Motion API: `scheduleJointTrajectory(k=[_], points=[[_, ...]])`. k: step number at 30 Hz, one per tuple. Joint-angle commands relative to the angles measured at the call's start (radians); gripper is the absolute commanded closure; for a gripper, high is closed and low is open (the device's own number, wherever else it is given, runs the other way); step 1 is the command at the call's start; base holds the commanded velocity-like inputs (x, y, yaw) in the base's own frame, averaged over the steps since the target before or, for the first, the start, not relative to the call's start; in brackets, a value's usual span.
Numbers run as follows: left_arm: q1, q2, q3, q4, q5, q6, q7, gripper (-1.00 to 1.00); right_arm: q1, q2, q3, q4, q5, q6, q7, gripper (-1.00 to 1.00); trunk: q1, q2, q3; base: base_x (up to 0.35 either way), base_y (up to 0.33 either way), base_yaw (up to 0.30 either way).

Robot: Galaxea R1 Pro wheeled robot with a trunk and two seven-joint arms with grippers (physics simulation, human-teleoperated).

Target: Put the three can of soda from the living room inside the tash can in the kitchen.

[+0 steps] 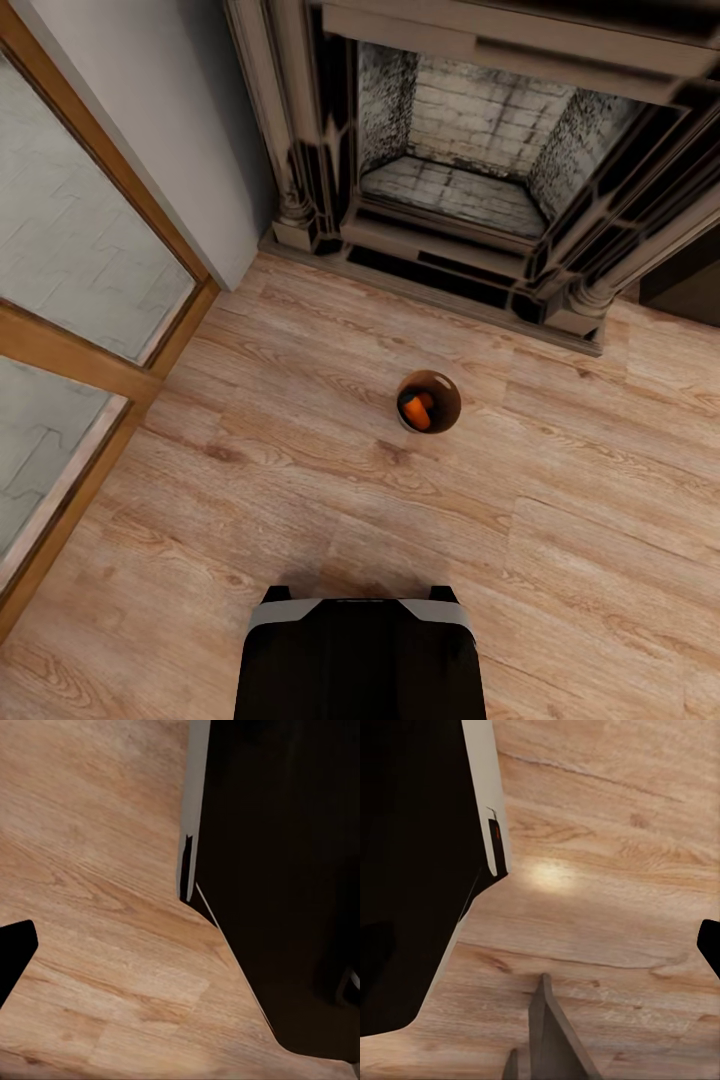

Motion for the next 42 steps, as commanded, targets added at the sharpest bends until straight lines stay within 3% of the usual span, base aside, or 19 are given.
scheduleJointTrajectory(k=[1, 4, 19, 42], points=[[0.001, 0.000, 0.000, 0.000, 0.000, 0.000, 0.000, -1.00, 0.000, 0.000, 0.000, 0.002, 0.000, 0.000, 0.000, -1.00, 0.000, 0.000, 0.000, 0.000, 0.000, 0.000], [0.002, -0.001, 0.000, 0.000, 0.000, 0.000, 0.000, -1.00, 0.000, 0.001, 0.000, 0.016, 0.000, 0.002, 0.000, -1.00, 0.000, 0.000, 0.000, 0.000, 0.000, 0.000], [0.003, -0.001, 0.000, 0.000, 0.000, 0.000, 0.000, -1.00, 0.001, 0.063, 0.000, 0.029, -0.001, 0.005, 0.000, -1.00, 0.000, 0.000, 0.000, 0.000, 0.000, 0.000], [0.003, -0.002, -0.001, 0.000, 0.000, 0.000, 0.000, -1.00, 0.002, 0.071, 0.000, 0.029, -0.002, 0.005, 0.000, -1.00, 0.000, 0.000, 0.000, 0.000, 0.000, 0.000]])
